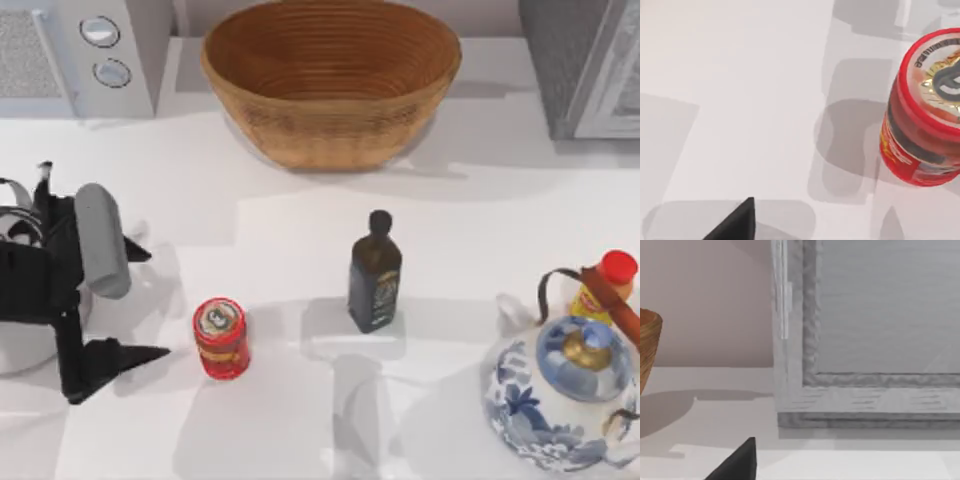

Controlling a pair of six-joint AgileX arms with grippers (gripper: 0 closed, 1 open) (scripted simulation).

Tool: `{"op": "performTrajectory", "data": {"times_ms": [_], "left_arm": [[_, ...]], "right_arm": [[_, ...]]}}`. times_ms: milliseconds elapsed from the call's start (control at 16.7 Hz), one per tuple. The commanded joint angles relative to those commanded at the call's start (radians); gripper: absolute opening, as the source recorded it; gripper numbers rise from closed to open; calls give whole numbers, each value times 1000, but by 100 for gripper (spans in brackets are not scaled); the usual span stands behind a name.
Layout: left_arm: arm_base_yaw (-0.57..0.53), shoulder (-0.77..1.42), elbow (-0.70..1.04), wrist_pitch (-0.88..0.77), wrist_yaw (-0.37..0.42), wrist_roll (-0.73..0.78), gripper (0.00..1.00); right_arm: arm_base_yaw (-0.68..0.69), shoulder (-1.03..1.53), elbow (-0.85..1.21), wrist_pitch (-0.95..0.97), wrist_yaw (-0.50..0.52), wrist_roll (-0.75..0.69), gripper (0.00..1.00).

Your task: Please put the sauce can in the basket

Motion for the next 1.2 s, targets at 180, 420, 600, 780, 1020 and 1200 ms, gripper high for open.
{"op": "performTrajectory", "data": {"times_ms": [180,420,600,780,1020,1200], "left_arm": [[-20,127,42,-46,91,86,100],[-28,161,52,-59,120,108,100],[-26,160,49,-55,118,105,100],[-64,192,40,15,112,60,100],[-148,274,8,227,87,-55,100],[-205,320,-11,340,66,-130,100]], "right_arm": [[0,0,0,0,0,0,100],[0,0,0,0,0,0,100],[0,0,0,0,0,0,100],[0,0,0,0,0,0,100],[0,0,0,0,0,0,100],[0,0,0,0,0,0,100]]}}
